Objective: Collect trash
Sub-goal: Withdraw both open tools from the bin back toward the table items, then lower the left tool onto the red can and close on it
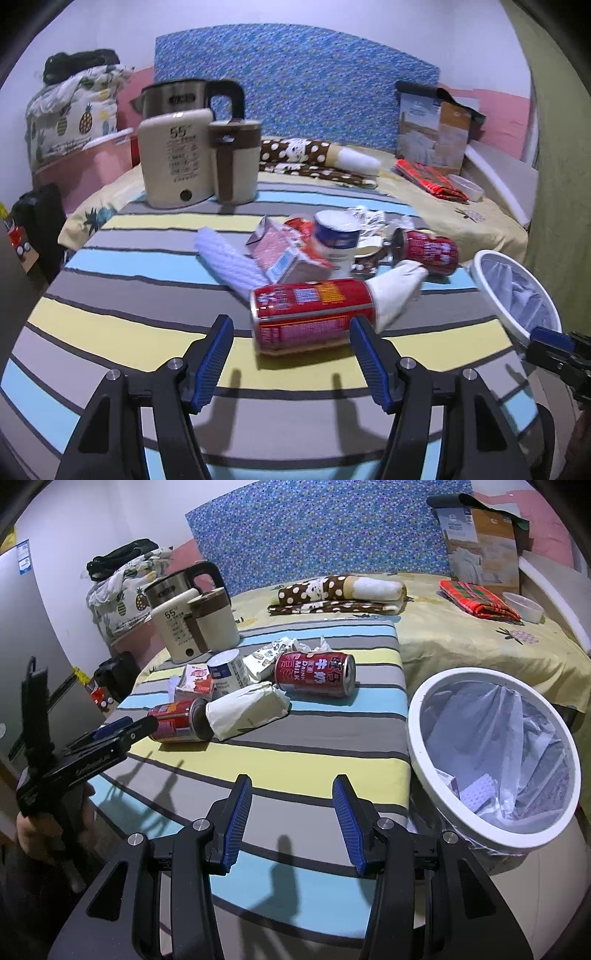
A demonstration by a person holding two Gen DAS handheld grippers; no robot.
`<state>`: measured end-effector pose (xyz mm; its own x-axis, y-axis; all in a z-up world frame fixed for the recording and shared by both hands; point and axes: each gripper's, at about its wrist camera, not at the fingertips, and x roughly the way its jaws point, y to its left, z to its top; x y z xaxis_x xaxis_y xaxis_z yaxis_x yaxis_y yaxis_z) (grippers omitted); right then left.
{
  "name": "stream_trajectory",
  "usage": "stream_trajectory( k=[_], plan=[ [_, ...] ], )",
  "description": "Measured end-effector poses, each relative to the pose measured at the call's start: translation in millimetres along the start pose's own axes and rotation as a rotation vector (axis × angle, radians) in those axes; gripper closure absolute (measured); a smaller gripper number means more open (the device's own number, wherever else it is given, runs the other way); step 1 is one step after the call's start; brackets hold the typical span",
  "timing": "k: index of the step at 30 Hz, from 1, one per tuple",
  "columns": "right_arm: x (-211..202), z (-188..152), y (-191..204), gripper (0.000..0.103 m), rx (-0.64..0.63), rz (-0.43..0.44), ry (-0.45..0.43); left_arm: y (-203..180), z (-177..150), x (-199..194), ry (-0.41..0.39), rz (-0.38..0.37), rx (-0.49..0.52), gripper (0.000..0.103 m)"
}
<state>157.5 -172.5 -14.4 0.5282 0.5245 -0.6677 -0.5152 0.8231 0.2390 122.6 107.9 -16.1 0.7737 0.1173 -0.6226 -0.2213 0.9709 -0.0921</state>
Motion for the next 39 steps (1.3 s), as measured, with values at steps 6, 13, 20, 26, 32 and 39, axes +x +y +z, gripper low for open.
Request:
stream_trajectory(
  k=[6,13,20,26,32,39],
  plan=[
    [2.8,-0.2,-1.4,0.055,0.005,-0.01,0.013,1.1,-4.9,10.2,0.03,-0.07,-0.004,0.038],
    [-0.2,-1.0,-1.5,0.055,0.007,-0.015,0.013,-24.5,-12.9,-2.0,0.03,-0.179,0.055,0.038],
    [-4.5,-1.6,0.4,0.055,0.006,-0.011,0.001,-39.4,-13.7,-25.2,-0.01,-0.241,0.098,0.038],
    [-2.2,-0.5,1.6,0.055,0.008,-0.006,0.001,-25.3,4.2,-16.1,-0.047,-0.169,0.121,0.037],
    [2.3,-0.7,1.6,0.055,0.01,-0.01,0.011,-25.9,5.8,17.8,0.052,-0.217,0.158,0.037],
    [5.5,-0.6,1.6,0.055,0.013,-0.013,0.02,-34.2,-4.7,21.1,0.081,-0.2,0.138,0.044]
  ],
)
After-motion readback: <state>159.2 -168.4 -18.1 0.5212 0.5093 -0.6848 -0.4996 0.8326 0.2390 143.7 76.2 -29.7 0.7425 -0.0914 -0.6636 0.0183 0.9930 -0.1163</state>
